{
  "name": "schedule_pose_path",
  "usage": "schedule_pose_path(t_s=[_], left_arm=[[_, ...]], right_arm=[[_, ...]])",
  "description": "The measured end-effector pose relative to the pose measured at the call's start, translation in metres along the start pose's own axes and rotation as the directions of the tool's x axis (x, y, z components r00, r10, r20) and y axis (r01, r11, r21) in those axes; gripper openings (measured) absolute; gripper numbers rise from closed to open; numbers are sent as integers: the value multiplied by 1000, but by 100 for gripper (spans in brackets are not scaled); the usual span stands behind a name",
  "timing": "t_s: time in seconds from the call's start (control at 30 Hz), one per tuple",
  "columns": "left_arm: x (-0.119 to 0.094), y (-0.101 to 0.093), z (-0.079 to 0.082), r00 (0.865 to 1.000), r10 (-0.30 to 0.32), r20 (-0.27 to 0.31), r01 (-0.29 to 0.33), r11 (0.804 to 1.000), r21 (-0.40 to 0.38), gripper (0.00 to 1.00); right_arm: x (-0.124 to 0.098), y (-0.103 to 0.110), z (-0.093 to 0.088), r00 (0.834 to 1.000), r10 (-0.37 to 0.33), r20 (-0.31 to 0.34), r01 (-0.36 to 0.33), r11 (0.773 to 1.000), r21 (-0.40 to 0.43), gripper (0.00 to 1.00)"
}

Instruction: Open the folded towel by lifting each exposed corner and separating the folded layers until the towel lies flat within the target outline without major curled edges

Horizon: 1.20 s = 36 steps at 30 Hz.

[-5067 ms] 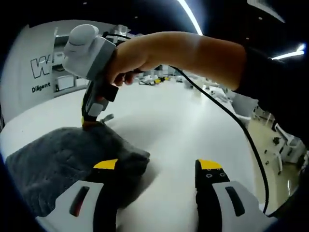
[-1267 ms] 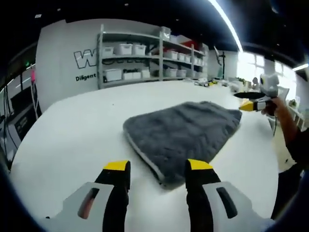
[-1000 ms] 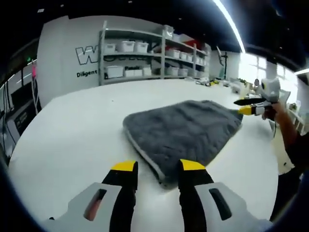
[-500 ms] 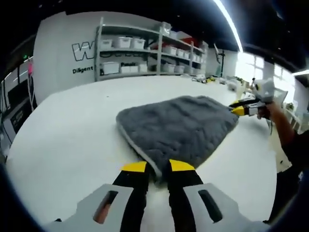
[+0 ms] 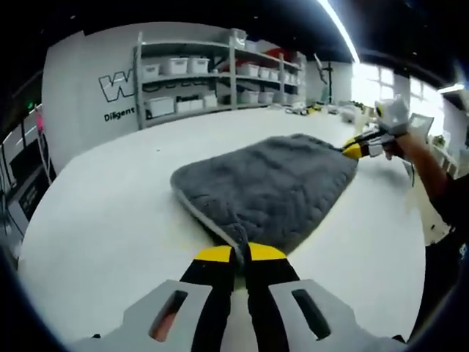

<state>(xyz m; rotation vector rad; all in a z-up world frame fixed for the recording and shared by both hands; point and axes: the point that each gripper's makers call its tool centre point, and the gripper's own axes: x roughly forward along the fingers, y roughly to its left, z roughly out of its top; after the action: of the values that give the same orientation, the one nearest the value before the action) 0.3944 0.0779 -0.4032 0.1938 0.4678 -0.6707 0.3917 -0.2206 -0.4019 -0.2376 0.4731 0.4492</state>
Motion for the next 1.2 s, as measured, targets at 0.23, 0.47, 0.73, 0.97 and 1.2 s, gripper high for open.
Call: schedule_pose_path(t_s=[0.23, 0.47, 0.73, 0.97, 1.2], left_arm=[[1, 0, -1, 1000, -5, -2, 5, 1000, -8, 4], [2, 0, -1, 1000, -17, -16, 17, 1000, 15, 5], [2, -3, -4, 999, -41, -27, 42, 999, 14, 3], [0, -6, -5, 997, -64, -38, 65, 997, 33, 3], [-6, -13, -9, 996, -72, -54, 75, 995, 61, 3]], right_arm=[[-12, 0, -2, 999, -37, -1, 37, 997, -67, 8], [-13, -7, -9, 999, -24, -27, 25, 999, 35, 20], [-4, 3, -12, 998, 25, -66, -24, 1000, 19, 0], [4, -1, -8, 996, 17, -92, -18, 1000, -8, 0], [23, -13, 0, 993, 28, -118, -31, 999, -26, 0]])
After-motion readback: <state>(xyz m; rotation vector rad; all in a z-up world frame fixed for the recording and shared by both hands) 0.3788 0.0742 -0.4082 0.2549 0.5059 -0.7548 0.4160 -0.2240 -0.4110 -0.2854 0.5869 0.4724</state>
